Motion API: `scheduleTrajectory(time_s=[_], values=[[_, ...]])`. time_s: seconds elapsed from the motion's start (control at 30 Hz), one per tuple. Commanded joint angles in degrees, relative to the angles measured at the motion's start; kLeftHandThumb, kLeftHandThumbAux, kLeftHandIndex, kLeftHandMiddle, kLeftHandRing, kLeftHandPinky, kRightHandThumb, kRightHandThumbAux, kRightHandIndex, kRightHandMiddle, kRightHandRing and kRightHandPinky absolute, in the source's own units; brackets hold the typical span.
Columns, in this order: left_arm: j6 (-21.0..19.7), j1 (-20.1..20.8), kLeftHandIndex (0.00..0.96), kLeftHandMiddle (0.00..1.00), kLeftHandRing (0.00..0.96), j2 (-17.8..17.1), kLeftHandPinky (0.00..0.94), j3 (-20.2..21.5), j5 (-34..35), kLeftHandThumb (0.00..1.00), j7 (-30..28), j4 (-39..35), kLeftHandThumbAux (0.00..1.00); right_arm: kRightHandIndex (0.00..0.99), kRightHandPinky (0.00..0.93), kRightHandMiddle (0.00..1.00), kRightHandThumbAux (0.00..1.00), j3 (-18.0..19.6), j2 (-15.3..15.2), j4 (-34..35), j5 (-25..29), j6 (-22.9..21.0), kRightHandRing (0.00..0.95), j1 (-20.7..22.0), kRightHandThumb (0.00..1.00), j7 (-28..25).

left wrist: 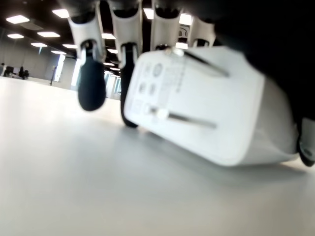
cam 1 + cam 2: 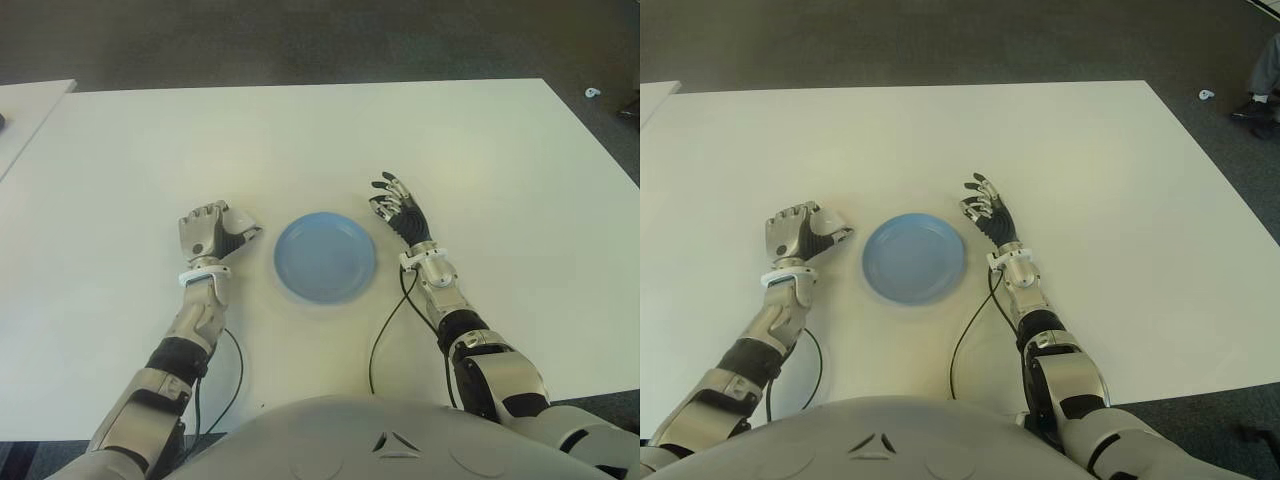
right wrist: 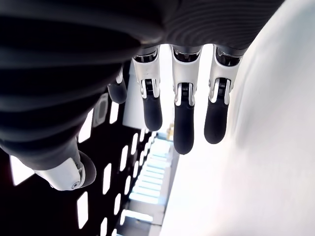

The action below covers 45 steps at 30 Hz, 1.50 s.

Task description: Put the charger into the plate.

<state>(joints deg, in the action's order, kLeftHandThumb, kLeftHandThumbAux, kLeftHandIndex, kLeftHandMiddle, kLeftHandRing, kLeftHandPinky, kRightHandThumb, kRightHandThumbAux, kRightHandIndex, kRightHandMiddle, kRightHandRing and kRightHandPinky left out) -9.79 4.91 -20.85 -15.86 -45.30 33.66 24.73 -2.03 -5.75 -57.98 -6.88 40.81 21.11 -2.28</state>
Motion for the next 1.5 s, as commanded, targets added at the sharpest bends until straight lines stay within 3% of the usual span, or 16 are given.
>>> scheduleTrajectory(time_s=[0.03,0.3,0.73,1.03,1.3,1.5], values=[[6.54,-2.36,0.764,0.849,0.842,-1.05,0.771,0.43,2.86,0.548,0.42,-0.65,0.657,0.000,0.353,0.217,0.582,-0.14,0.55,-3.94,-0.07,-4.09,0.324,-6.20,0.122,-0.12],[13.81,-2.86,0.824,0.871,0.856,-2.62,0.796,1.28,3.80,0.524,2.07,-1.10,0.599,0.000,0.356,0.217,0.589,-0.20,0.46,-4.02,-0.13,-4.17,0.326,-6.14,0.124,-0.01],[18.16,-3.65,0.840,0.886,0.873,-2.72,0.875,3.08,5.05,0.441,1.59,-2.94,0.544,0.000,0.356,0.220,0.592,-0.65,0.38,-4.23,-0.70,-4.13,0.331,-5.94,0.117,0.67],[18.69,-4.11,0.823,0.882,0.873,-2.58,0.883,3.82,5.10,0.444,1.63,-4.35,0.522,0.000,0.356,0.221,0.564,-0.98,0.29,-4.17,-0.99,-4.56,0.334,-5.85,0.102,0.89],[17.86,-4.70,0.822,0.882,0.875,-2.70,0.892,4.90,5.76,0.437,-2.25,-12.08,0.502,0.000,0.358,0.218,0.544,-1.35,0.18,-4.09,-1.16,-4.54,0.330,-5.85,0.096,0.81],[12.50,-6.90,0.817,0.880,0.873,-0.92,0.886,4.92,5.43,0.462,-10.00,-25.84,0.501,0.000,0.349,0.223,0.537,-1.58,0.18,-4.12,-1.16,-4.52,0.332,-5.84,0.100,0.98]])
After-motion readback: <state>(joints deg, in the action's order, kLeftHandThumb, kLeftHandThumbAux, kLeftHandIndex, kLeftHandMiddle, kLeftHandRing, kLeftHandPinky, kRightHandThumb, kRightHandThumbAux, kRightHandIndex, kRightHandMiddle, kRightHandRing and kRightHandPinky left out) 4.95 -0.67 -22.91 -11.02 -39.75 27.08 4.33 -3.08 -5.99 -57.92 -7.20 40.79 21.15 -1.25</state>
